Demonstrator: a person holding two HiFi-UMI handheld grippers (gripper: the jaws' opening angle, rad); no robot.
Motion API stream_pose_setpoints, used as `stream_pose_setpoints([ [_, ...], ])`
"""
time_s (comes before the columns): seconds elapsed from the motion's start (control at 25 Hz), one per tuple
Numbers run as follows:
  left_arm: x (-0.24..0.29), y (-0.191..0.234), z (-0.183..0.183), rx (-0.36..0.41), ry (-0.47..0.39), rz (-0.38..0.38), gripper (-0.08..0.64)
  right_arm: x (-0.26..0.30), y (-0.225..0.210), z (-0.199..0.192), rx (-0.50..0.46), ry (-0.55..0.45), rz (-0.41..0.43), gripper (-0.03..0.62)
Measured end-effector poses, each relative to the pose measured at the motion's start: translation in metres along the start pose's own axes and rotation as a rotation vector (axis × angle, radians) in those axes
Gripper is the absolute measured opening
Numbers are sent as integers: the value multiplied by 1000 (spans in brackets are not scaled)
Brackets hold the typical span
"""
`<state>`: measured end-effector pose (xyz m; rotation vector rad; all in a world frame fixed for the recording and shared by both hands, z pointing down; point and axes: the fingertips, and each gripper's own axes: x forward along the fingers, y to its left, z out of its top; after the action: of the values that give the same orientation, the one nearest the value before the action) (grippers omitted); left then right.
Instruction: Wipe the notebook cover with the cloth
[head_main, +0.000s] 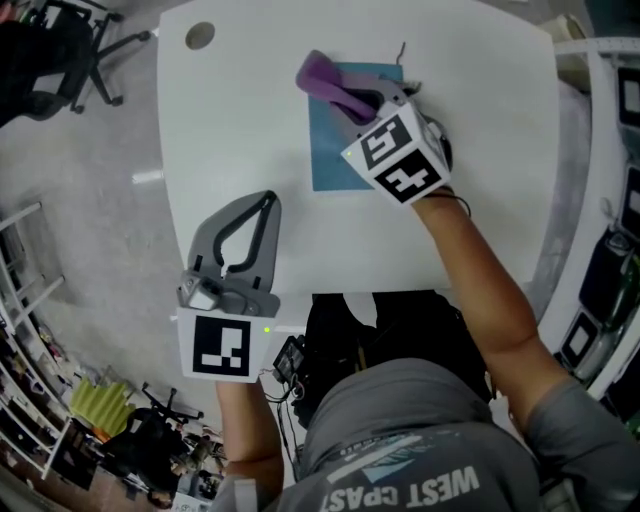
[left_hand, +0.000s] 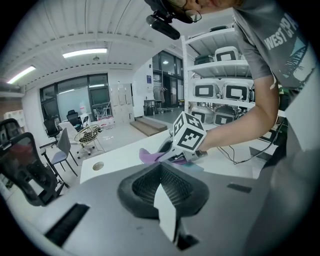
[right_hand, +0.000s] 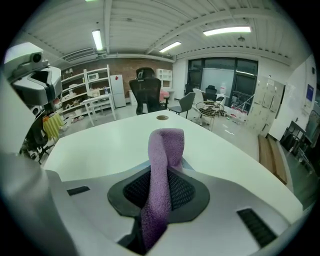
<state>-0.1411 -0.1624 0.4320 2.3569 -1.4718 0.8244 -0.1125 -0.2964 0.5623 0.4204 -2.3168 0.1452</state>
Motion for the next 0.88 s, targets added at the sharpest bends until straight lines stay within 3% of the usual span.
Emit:
stream_pose_setpoints([
  [0.2,-10,9,-12,-25,12,31,3,20,20,20,-37,-16,48,87],
  [0.4,-16,12,-13,-25,14,30,3,13,18,18,-17,-16,37,87],
  [0.88,18,1,22,53,-12,-74,3,-39,-71,-38,128,30,-149,87],
])
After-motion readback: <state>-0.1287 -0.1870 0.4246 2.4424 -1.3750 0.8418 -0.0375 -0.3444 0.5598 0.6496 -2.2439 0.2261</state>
